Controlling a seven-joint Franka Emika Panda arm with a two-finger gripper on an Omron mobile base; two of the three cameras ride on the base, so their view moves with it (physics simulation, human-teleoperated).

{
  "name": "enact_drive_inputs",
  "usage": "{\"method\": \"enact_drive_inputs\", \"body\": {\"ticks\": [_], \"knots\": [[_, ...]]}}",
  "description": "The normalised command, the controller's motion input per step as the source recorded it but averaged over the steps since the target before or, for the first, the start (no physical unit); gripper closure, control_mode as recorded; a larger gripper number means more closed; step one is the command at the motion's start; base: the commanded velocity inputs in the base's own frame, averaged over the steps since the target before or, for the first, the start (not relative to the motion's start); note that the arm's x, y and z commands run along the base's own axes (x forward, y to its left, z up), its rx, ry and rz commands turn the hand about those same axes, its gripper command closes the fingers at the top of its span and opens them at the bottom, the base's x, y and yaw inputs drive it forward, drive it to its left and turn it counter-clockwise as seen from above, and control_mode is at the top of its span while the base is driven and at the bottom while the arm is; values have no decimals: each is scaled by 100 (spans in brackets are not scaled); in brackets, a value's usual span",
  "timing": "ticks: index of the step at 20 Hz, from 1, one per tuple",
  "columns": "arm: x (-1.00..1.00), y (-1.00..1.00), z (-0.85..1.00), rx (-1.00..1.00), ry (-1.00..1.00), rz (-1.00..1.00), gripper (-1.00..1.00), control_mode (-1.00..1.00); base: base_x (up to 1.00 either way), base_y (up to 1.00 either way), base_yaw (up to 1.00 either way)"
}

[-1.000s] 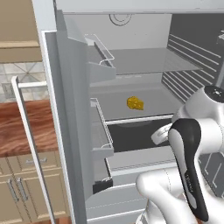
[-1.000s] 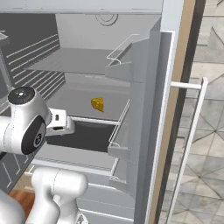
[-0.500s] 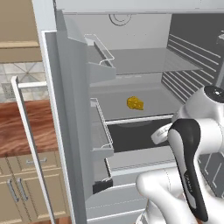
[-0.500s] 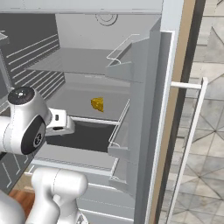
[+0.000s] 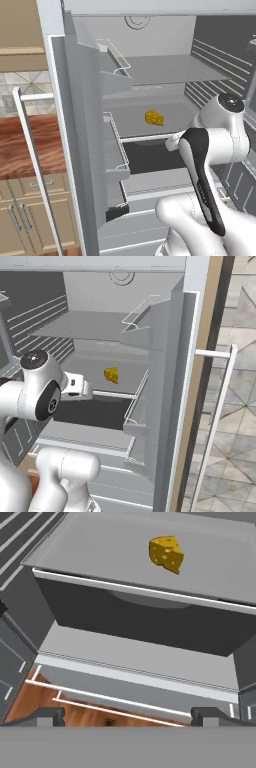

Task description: Take the cheese, steak, and mushroom from the fridge and place them on the plate on the dining counter to create an appetizer plate.

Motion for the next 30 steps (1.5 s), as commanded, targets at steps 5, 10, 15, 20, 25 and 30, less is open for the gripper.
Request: {"method": "enact_drive_inputs", "body": {"ticks": [5,10,15,20,25,30], "knots": [[59,-24,-4,1,-9,-4,-100,-100,0,0,0],[71,-7,-8,0,-4,0,-100,-100,0,0,0],[69,0,-16,0,0,0,-100,-100,0,0,0],[61,-4,-13,0,0,0,-100,-100,0,0,0],[59,-14,-10,0,0,0,-100,-100,0,0,0],[46,-28,-16,0,0,0,-100,-100,0,0,0]]}}
